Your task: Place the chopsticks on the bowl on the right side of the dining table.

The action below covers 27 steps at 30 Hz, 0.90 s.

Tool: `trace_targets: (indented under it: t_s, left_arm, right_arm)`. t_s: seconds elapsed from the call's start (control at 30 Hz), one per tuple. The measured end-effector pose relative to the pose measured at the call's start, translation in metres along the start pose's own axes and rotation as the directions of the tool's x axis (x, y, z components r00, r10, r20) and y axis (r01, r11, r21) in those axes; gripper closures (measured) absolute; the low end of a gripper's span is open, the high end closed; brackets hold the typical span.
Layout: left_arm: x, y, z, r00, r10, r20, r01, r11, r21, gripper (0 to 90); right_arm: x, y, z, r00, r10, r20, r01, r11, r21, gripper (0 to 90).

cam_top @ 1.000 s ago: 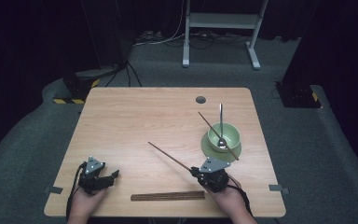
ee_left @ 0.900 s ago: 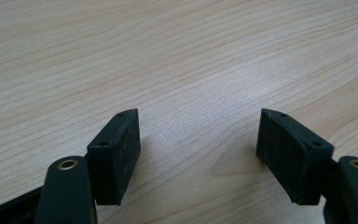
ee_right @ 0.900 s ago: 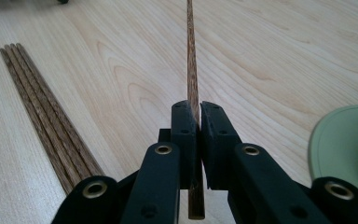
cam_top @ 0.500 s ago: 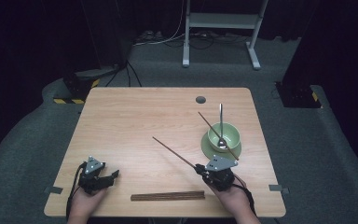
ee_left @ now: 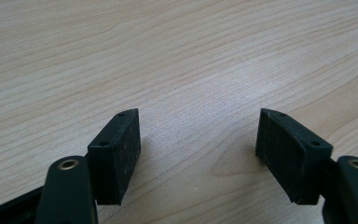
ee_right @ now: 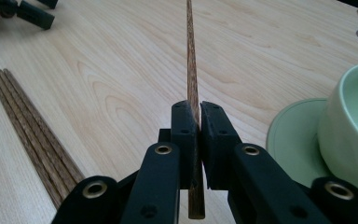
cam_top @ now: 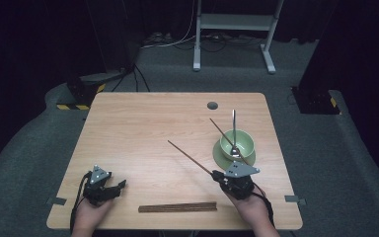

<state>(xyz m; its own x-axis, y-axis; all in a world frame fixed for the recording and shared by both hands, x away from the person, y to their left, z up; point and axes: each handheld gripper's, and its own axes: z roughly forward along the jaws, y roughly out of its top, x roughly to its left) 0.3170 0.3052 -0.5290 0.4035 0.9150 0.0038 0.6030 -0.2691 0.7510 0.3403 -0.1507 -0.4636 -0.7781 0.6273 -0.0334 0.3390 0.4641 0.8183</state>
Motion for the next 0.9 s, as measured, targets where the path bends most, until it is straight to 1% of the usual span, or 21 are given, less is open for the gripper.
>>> trace_targets:
  t_s: [0.13,0.23,0.33,0.43,0.5,0.6,0.9]
  left_arm:
    - [0.000,0.000,0.000,1.0000,0.000,0.000,0.000,1.0000,-0.001,30.9]
    - [0.000,0.000,0.000,1.0000,0.000,0.002,0.000,1.0000,0.000,30.9]
    - [0.000,0.000,0.000,1.0000,0.000,0.002,0.000,1.0000,0.000,30.9]
    - [0.000,0.000,0.000,1.0000,0.000,0.003,0.000,1.0000,0.000,30.9]
    - [0.000,0.000,0.000,1.0000,0.000,0.002,0.000,1.0000,-0.001,30.9]
    - [0.000,0.000,0.000,1.0000,-0.001,0.000,0.001,1.0000,-0.001,31.1]
    - [0.000,0.000,0.000,1.0000,0.000,0.003,0.000,1.0000,-0.001,31.2]
  right_arm:
    - [-0.001,0.001,-0.004,0.9999,-0.010,0.014,0.010,1.000,-0.005,84.6]
    - [-0.004,0.002,-0.007,0.9998,0.006,0.021,-0.005,1.000,-0.020,84.6]
    - [-0.006,0.002,-0.010,0.9995,0.000,0.032,0.000,1.000,-0.025,84.6]
    - [-0.010,0.001,-0.012,0.9992,0.018,0.035,-0.017,0.999,-0.032,84.6]
    - [-0.011,0.001,-0.014,0.9990,0.014,0.041,-0.012,0.999,-0.033,84.6]
    - [-0.013,0.001,-0.016,0.9986,0.025,0.046,-0.023,0.999,-0.043,84.6]
    - [-0.021,0.001,-0.024,0.9957,0.041,0.083,-0.036,0.998,-0.060,84.6]
